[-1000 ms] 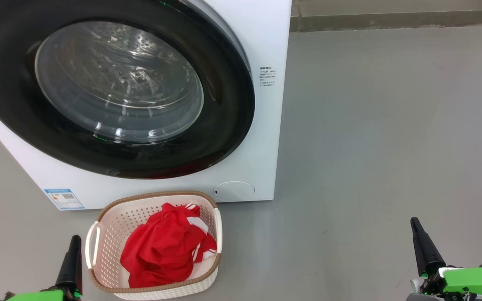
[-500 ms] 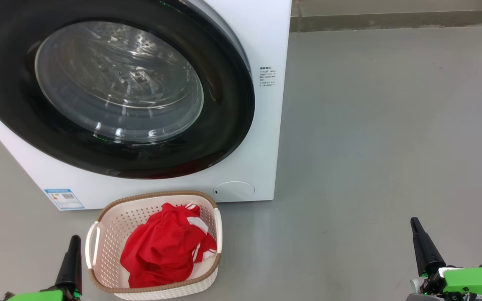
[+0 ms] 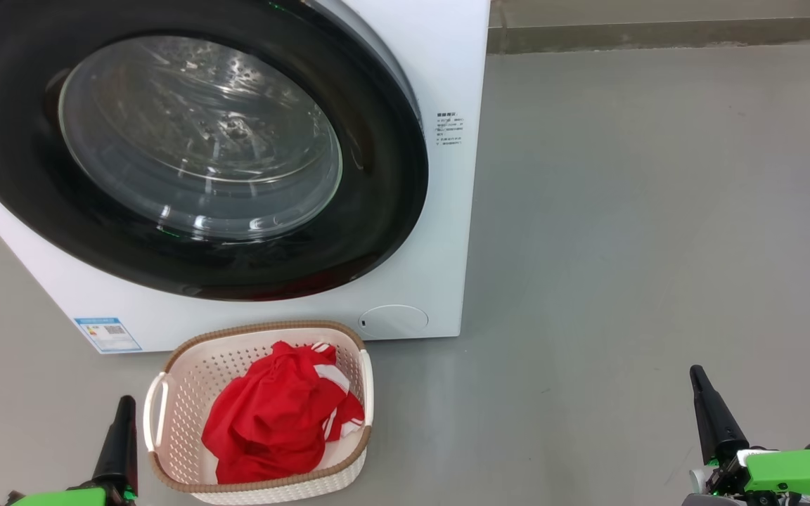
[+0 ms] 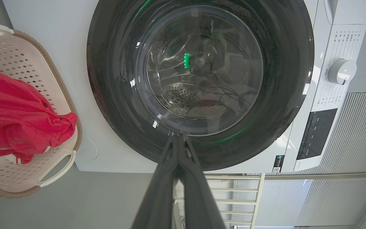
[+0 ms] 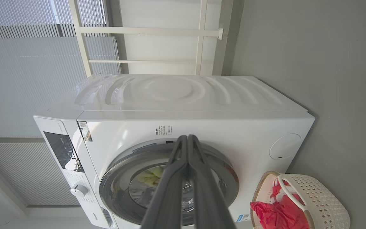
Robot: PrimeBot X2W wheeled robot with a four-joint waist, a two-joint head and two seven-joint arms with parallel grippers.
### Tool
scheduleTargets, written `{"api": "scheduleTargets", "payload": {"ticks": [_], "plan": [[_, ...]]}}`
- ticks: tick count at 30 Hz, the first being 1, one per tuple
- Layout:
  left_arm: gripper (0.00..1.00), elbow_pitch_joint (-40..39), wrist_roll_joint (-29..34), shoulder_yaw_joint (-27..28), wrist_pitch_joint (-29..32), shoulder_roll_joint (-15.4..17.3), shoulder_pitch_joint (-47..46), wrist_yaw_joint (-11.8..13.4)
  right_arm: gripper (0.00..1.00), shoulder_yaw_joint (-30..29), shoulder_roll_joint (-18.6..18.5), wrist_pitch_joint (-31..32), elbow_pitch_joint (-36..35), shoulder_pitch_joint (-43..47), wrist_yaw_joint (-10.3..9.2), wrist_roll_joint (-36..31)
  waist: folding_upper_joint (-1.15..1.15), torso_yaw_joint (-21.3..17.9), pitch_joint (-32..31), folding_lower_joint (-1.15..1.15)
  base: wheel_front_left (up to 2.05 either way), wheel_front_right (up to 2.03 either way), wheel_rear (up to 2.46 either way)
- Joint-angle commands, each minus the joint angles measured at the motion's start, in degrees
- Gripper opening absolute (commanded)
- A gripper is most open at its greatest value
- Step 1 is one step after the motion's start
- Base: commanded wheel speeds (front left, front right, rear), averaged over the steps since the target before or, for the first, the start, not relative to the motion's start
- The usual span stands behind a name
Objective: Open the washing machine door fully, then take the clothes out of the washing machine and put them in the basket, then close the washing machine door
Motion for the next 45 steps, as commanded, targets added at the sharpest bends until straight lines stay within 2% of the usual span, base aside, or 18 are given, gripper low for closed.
{"api": "scheduleTargets", "payload": {"ticks": [1,45], "plan": [[0.0,-1.1,0.3,2.1,0.5,0.7,-2.2,-0.2,0.0,1.3,-0.2,0.5,-1.7,-2.6,-0.05,0.2,0.0,0.0,0.0,0.0,0.0,0.0,0.0],[0.0,-1.1,0.5,2.3,0.7,0.5,-2.3,-0.2,0.0,1.3,-0.2,0.5,-1.7,-2.6,-0.05,0.2,0.0,0.0,0.0,0.0,0.0,0.0,0.0]]}}
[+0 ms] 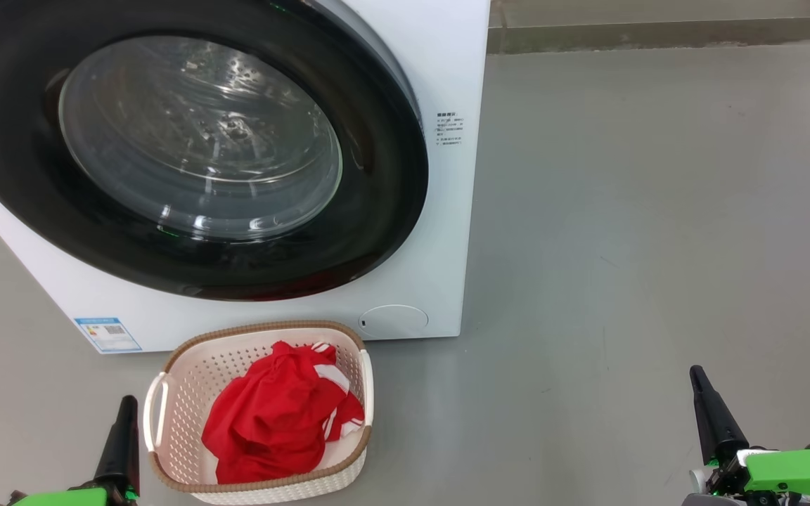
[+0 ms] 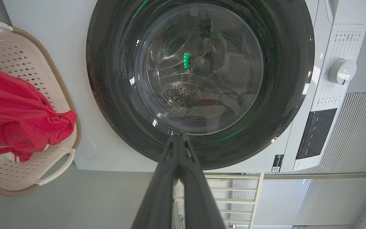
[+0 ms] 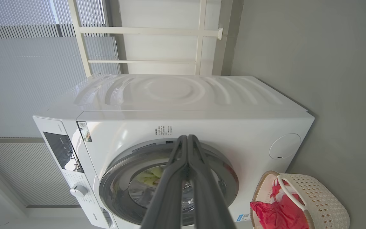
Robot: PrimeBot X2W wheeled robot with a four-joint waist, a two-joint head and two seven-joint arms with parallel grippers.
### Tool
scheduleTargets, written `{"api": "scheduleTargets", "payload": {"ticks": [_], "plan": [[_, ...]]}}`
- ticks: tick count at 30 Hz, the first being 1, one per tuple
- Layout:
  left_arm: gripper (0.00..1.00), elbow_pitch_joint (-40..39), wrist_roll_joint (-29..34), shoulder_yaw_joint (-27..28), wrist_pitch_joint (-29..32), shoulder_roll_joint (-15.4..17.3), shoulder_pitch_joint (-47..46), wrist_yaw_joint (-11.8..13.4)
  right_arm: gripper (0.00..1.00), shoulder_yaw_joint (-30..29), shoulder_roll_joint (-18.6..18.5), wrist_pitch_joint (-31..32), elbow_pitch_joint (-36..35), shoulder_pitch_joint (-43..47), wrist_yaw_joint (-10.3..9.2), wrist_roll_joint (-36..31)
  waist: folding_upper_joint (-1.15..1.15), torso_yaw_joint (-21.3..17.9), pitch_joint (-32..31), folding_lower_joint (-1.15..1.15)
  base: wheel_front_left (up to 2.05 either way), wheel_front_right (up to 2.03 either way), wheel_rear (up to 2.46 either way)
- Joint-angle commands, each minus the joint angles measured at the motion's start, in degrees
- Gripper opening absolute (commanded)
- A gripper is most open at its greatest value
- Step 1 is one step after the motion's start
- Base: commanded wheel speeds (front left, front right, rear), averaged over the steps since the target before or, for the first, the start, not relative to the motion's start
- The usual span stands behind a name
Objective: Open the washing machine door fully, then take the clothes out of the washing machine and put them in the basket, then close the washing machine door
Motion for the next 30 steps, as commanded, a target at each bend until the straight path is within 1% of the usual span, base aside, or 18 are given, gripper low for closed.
{"api": "scheduleTargets", "payload": {"ticks": [1,30], "plan": [[0.0,-1.1,0.5,2.0,0.3,0.9,-2.2,-0.2,0.0,1.3,-0.2,0.5,-1.7,-2.6,0.09,0.2,0.0,0.0,0.0,0.0,0.0,0.0,0.0],[0.0,-1.1,0.6,2.1,0.3,0.8,-2.2,-0.2,0.0,1.3,-0.2,0.5,-1.7,-2.6,0.09,0.2,0.0,0.0,0.0,0.0,0.0,0.0,0.0]]}}
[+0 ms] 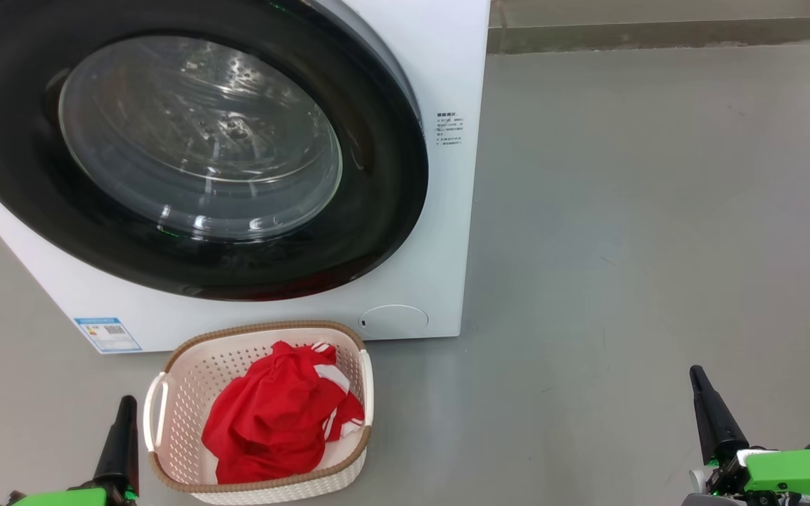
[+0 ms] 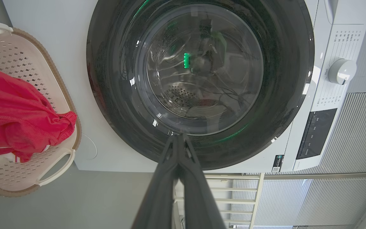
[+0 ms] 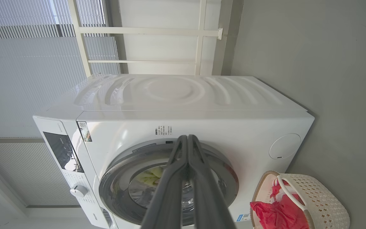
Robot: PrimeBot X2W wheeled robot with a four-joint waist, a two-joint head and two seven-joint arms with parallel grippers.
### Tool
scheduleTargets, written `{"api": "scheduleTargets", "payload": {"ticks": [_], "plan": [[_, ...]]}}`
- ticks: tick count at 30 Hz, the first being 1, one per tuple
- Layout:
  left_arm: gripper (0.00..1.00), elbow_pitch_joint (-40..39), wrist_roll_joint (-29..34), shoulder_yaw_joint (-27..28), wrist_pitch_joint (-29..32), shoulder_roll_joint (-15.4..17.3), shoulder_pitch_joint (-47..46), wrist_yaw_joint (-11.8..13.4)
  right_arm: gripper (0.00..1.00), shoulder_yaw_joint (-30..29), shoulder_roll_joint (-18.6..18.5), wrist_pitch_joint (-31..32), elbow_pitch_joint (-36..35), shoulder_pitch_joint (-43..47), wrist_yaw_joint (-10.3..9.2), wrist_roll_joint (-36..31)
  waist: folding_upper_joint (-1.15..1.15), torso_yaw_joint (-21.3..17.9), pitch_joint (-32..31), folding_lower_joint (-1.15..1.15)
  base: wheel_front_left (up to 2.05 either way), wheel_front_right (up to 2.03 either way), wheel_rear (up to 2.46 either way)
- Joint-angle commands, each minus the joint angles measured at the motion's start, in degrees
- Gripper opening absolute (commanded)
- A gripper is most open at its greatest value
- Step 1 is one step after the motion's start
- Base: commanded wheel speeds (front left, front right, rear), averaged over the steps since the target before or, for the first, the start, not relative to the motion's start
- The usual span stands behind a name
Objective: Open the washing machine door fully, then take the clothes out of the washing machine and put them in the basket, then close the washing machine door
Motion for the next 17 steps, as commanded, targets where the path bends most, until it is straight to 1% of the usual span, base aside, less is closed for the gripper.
{"api": "scheduleTargets", "payload": {"ticks": [1,17], "plan": [[0.0,-1.1,0.4,2.0,0.3,0.9,-2.2,-0.2,0.0,1.3,-0.2,0.5,-1.7,-2.6,0.09,0.2,0.0,0.0,0.0,0.0,0.0,0.0,0.0],[0.0,-1.1,0.5,2.1,0.4,0.8,-2.2,-0.2,0.0,1.3,-0.2,0.5,-1.7,-2.6,0.09,0.2,0.0,0.0,0.0,0.0,0.0,0.0,0.0]]}}
